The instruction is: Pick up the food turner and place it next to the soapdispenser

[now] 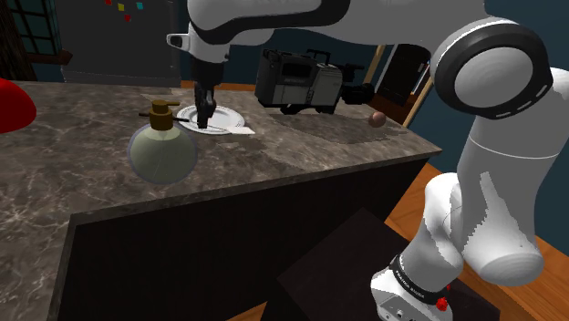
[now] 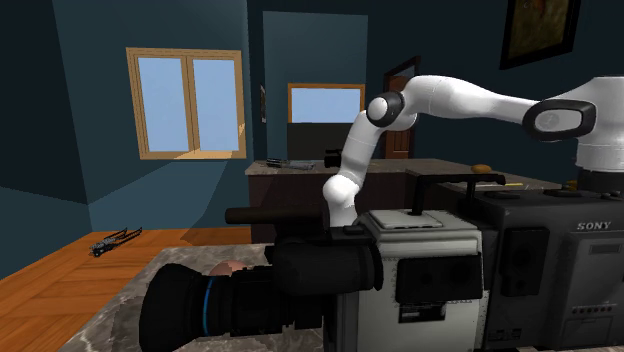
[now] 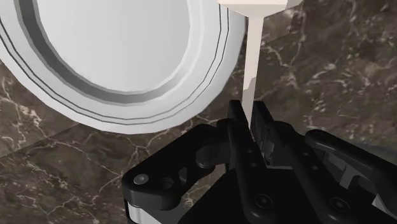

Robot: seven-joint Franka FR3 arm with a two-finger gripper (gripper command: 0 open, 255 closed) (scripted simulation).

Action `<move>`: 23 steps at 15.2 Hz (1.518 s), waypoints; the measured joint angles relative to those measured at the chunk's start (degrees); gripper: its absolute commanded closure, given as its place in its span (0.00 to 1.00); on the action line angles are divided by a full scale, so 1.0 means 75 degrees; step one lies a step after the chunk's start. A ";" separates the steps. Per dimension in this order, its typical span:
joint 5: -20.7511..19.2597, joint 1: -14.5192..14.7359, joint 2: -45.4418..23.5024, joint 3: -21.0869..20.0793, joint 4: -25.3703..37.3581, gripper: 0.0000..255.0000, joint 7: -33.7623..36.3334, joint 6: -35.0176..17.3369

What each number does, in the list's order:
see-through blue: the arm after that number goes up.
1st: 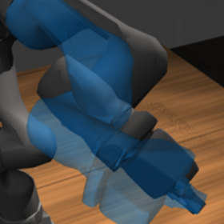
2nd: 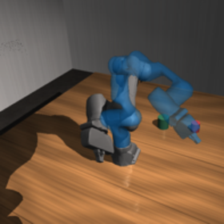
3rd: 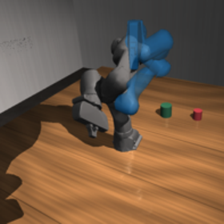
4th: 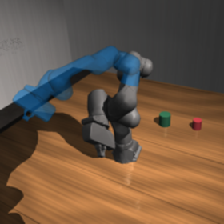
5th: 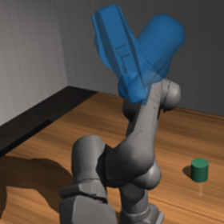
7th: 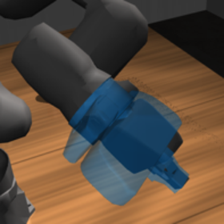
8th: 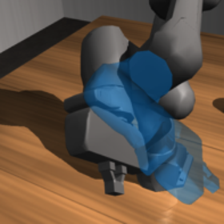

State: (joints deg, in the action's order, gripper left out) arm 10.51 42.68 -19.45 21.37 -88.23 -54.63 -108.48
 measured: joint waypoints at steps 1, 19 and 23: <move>0.0007 0.0008 -0.0009 -0.0005 -0.0092 1.00 -0.0005 -0.0101; 0.0062 0.0028 -0.0090 -0.0033 -0.0514 0.00 -0.0056 -0.0600; -0.0058 0.0049 0.0159 0.0009 -0.0105 0.00 0.0044 0.0029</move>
State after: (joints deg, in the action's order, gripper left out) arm 10.08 43.04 -18.25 21.43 -89.02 -54.30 -108.26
